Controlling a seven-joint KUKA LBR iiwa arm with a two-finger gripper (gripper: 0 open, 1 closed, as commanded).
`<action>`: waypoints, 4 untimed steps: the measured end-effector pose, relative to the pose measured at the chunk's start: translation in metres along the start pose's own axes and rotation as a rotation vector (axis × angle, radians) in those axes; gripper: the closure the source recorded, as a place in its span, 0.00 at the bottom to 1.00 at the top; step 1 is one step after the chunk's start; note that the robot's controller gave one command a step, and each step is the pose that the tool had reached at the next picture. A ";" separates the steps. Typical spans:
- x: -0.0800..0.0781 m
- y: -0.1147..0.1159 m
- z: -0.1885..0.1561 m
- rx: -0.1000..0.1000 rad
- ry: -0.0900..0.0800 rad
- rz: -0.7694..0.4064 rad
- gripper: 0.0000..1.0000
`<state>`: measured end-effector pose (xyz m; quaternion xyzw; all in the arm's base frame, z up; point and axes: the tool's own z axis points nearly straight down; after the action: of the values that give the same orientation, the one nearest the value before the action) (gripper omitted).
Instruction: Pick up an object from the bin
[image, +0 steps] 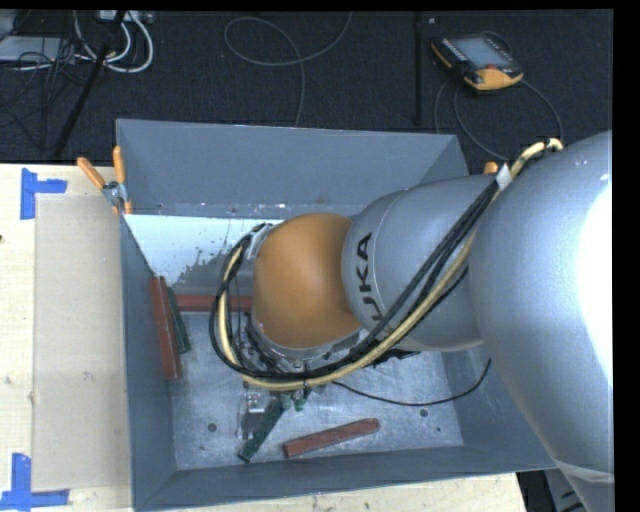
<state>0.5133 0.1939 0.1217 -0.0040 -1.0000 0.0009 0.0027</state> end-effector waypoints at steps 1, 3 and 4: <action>0.001 -0.021 0.015 -0.001 -0.004 -0.115 0.00; 0.005 -0.094 0.027 -0.001 -0.002 -0.116 0.00; 0.037 -0.054 0.042 0.001 -0.014 -0.549 1.00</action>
Offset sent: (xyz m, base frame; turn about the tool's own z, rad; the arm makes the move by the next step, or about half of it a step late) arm 0.0006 -0.1126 -0.0517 -0.1960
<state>0.4757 0.1405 0.0798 0.2673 -0.9636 0.0005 -0.0043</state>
